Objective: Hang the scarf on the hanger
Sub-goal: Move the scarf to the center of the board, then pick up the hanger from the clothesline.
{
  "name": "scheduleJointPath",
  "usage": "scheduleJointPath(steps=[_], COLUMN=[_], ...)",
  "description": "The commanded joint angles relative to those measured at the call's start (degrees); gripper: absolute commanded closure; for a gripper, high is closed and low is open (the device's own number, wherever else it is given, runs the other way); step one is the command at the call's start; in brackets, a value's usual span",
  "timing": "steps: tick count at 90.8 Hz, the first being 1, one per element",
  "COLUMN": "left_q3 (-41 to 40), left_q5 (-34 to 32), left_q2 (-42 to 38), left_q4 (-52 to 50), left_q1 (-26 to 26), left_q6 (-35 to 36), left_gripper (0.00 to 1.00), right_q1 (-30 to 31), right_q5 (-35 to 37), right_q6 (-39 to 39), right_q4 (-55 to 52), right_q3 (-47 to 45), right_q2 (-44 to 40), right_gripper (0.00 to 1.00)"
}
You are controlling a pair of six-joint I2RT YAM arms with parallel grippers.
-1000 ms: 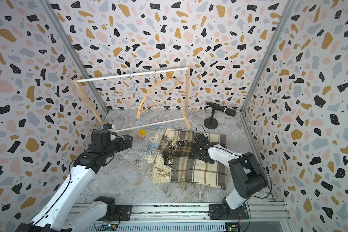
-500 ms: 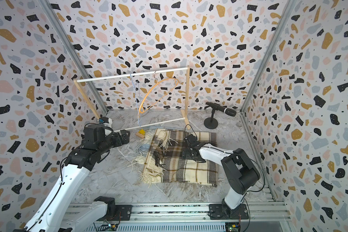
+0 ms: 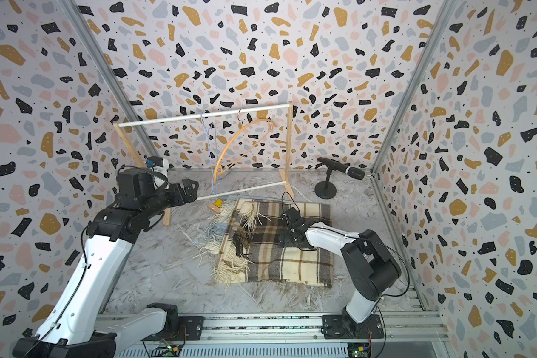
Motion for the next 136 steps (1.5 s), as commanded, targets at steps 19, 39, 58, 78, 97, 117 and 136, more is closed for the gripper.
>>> scheduleJointPath(steps=[19,39,58,78,97,117,136], left_q3=[19.24,31.18,42.16,52.79,56.94,55.06,46.17], left_q5=[6.16,4.78,2.89,1.80,2.62,1.65,2.25], left_q2=[13.05,25.92,37.02,46.95,51.13,50.75,47.03], left_q4=[1.36,-0.53,-3.89,-7.63,-8.84,-9.19,-5.71], left_q1=[-0.08,-0.13,-0.14,-0.10,-0.14,-0.15,-0.11], left_q6=[-0.54,0.43,2.64,4.30,5.39,6.55,5.62], left_gripper=[0.10,0.13,0.15,0.28,0.53,0.67,0.51], right_q1=[-4.04,-4.50,-4.49,-4.49,-4.49,-4.50,-4.50], right_q5=[-3.43,-2.91,-2.51,-2.23,-1.61,-1.24,-1.10], right_q6=[-8.89,-11.12,-10.12,-9.17,-8.89,-8.96,-9.05], right_q4=[-4.89,-10.24,-12.08,-12.30,-12.36,-12.32,-12.30], right_q3=[0.81,1.64,0.71,-0.14,-0.68,-0.90,-0.99], right_q2=[-14.78,-21.25,-24.21,-24.45,-24.47,-23.98,-23.48], right_gripper=[0.00,0.00,0.00,0.00,0.00,0.00,0.00])
